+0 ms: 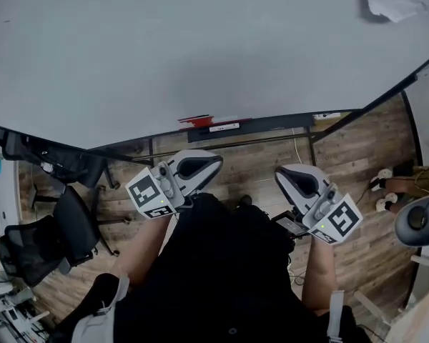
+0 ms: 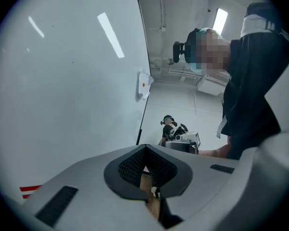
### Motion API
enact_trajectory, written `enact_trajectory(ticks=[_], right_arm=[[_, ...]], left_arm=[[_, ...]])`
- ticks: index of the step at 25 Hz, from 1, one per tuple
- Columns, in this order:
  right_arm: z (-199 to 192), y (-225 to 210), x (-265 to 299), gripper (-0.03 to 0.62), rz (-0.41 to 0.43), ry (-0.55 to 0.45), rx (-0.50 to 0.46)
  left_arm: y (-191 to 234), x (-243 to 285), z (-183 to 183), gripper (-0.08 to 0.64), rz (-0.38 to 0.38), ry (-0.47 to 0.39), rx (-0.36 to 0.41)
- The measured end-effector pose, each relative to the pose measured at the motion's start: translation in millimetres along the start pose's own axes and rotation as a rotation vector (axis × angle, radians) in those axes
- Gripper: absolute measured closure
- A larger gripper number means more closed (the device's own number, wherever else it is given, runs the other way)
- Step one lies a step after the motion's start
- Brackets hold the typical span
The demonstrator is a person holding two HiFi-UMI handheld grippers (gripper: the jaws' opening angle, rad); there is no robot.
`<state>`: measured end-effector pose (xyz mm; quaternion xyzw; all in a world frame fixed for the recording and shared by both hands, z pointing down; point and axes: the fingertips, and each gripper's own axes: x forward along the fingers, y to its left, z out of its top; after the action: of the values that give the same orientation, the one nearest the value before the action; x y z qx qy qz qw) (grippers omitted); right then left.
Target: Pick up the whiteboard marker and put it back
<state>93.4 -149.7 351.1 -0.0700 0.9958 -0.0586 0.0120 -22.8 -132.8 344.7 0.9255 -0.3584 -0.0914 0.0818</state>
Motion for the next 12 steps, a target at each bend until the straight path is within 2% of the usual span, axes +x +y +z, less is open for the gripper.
enact_trajectory(ticks=[6,12], right_arm=[[-7.1,25.6,21.6,0.572,-0.033,0.043,-0.003],[-9.3,71.6,83.3,0.572,0.005,0.058,-0.005]], left_arm=[[-4.9,-14.6,-4.0,0.549,-0.084,0.007,-0.042],[-3.6,-74.4,-3.5,0.549,-0.095,0.071,-0.075]])
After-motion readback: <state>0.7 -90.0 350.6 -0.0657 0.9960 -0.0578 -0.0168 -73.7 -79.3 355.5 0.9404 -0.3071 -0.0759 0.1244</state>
